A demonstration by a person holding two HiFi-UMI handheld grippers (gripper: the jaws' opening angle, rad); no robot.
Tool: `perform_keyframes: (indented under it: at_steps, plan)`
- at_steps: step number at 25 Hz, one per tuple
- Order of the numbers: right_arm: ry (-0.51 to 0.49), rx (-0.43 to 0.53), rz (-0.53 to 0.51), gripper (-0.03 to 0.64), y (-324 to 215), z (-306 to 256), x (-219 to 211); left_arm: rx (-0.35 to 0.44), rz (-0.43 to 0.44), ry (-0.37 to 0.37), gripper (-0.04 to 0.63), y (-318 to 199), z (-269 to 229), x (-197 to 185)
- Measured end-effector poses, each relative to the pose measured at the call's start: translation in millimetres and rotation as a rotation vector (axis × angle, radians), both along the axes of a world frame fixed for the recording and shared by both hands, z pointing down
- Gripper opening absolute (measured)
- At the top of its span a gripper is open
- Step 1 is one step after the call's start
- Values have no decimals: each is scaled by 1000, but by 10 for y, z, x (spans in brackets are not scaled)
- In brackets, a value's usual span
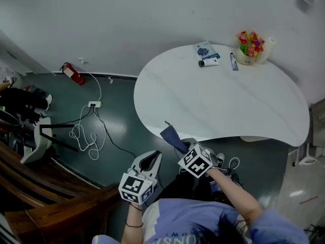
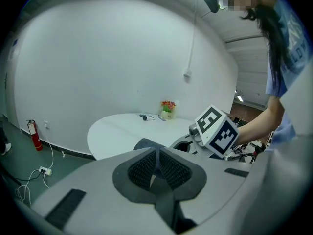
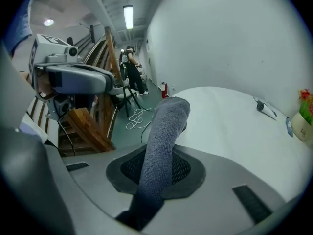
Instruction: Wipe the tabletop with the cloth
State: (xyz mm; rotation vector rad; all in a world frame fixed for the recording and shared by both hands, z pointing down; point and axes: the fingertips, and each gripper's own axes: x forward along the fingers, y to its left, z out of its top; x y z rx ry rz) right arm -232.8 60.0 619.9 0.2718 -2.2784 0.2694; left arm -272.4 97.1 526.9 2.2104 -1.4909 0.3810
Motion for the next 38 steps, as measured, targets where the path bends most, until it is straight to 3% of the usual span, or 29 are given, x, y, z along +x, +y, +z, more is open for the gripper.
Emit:
perform_keyframes:
  at_steps: [6,13,30,38]
  plan:
    - [38,-24,156,67,-287,202,530,12,77,7,20,-138,-25,320]
    - [43,-2,343,67,-693,160,1462,44,225,0,20,-457,-153,1024]
    - [108,-7,697,67,-1105,159,4863,62,493,10,20,-946,-315,3774]
    - [143,-13,882,67,-1065,218,6351,42,539,48,20,-934,-326,4609]
